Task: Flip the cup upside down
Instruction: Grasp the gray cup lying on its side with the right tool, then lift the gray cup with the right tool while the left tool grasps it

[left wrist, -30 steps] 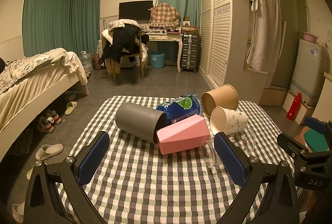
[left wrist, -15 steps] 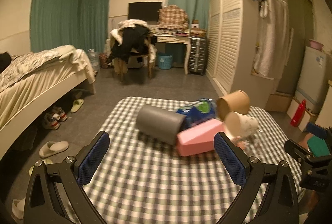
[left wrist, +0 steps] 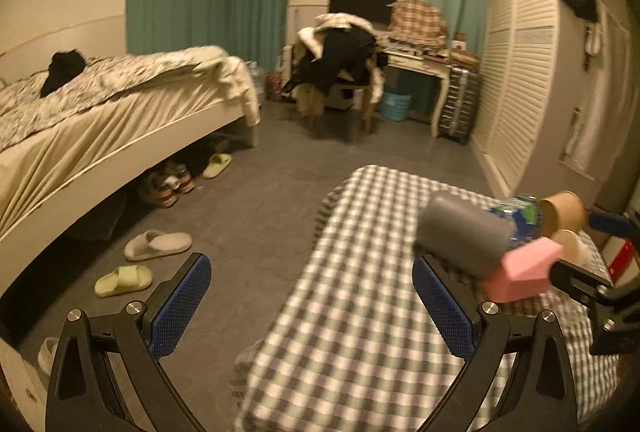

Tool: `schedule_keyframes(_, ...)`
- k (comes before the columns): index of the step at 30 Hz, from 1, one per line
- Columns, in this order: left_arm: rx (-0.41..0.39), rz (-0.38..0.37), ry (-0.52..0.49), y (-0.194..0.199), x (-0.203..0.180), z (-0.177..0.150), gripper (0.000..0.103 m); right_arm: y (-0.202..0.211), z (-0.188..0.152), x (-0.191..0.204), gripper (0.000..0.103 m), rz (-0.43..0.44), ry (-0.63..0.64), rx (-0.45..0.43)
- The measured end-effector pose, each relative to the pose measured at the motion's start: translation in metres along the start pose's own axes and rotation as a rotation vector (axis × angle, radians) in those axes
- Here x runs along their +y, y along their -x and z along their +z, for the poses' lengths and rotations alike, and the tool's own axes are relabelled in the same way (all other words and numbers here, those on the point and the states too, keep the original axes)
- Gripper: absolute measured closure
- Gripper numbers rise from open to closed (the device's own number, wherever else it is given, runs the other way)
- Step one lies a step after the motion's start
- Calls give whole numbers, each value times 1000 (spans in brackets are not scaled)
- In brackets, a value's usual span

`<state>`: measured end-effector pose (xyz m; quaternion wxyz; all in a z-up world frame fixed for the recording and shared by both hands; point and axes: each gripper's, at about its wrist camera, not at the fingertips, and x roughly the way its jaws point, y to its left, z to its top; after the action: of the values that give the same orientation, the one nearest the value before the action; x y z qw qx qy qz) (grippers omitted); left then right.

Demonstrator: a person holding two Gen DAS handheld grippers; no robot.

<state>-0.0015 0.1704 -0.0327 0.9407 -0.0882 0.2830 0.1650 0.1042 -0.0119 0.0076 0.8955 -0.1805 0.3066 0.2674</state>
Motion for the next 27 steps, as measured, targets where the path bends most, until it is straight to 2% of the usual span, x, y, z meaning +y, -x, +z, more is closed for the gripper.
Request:
schedule_keyframes(5,32,43,30,-20,13,2,0,-77,33,16,0,73,114,124)
schedule_keyframes(10,43,53,51,-32,16,7,0,-144,45,20,0,47,199,230)
schedule_keyframes(13,55,52,62,-41,18,9,0,-168,46,19,1,51,233,280)
schedule_keyframes(17,66,43,54,-47,16,10,0,-180,45,21,11,68,280,323)
schedule_keyframes(19,70,41,47,-48,14,11,0,-185,45,23,21,82,290,337)
schedule_keyframes(22,71,51,43,-48,16,12,0,-184,46,26,27,69,309,322)
schedule_keyframes(27,71,58,69,-46,25,12,0,-165,50,32,27,102,290,288)
